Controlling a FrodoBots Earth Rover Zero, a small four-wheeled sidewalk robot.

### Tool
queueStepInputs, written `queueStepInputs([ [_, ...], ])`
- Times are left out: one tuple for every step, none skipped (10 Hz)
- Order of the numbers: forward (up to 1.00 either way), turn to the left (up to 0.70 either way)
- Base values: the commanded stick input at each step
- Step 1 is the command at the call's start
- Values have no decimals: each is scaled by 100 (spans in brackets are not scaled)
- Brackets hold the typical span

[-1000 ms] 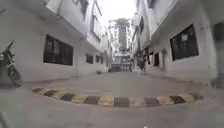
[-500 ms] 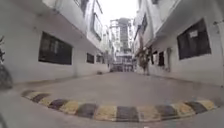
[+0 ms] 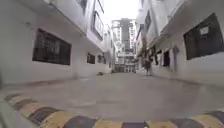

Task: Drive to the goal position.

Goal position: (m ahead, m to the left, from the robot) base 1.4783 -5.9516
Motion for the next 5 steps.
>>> queueStepInputs([
  [100,5],
  [100,5],
  [100,5],
  [100,5],
  [100,5],
])
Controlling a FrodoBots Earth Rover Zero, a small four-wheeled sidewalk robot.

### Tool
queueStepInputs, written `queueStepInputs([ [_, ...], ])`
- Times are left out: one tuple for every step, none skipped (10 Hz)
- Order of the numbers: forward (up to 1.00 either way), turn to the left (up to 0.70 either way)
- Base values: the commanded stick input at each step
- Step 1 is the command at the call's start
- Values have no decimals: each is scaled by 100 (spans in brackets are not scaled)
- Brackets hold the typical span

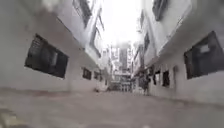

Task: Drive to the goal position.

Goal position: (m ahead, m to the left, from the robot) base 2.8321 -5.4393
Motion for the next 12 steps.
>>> queueStepInputs([
  [100,-7],
  [100,-33],
  [100,-26],
  [100,5],
  [100,5],
  [100,5],
  [100,5],
  [100,5],
  [100,5],
  [100,5],
  [100,5],
  [100,5],
])
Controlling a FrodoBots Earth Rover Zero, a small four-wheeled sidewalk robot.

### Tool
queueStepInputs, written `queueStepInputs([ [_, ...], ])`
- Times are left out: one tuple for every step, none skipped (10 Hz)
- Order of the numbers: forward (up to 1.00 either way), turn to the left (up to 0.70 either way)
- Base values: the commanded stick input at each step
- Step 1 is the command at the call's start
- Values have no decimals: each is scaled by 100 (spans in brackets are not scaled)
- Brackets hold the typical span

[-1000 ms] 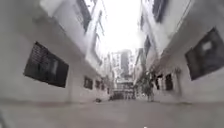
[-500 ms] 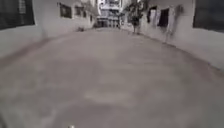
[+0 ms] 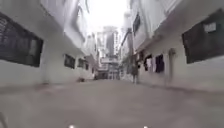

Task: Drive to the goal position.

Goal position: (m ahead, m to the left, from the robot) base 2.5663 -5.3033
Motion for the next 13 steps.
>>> queueStepInputs([
  [100,5],
  [100,5],
  [100,5],
  [100,5],
  [100,5],
  [100,5],
  [100,5],
  [100,5],
  [100,5],
  [100,5],
  [100,5],
  [100,5],
  [100,5],
])
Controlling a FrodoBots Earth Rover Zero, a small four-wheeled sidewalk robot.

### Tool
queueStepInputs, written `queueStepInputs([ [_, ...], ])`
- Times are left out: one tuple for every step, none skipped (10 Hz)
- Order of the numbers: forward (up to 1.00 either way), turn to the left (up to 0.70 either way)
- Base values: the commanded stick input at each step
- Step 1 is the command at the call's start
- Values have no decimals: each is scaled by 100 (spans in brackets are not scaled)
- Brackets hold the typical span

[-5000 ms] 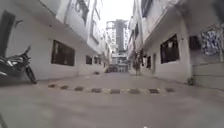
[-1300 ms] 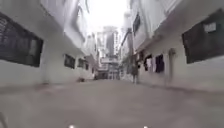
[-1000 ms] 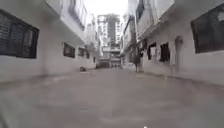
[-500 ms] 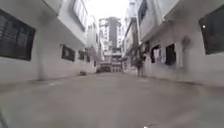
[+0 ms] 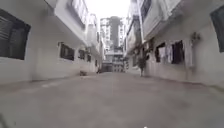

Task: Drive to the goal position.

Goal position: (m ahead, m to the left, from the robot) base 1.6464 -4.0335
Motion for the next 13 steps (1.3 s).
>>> queueStepInputs([
  [100,5],
  [100,5],
  [100,5],
  [100,5],
  [100,5],
  [100,5],
  [100,5],
  [100,5],
  [100,5],
  [100,5],
  [100,5],
  [100,5],
  [100,5],
])
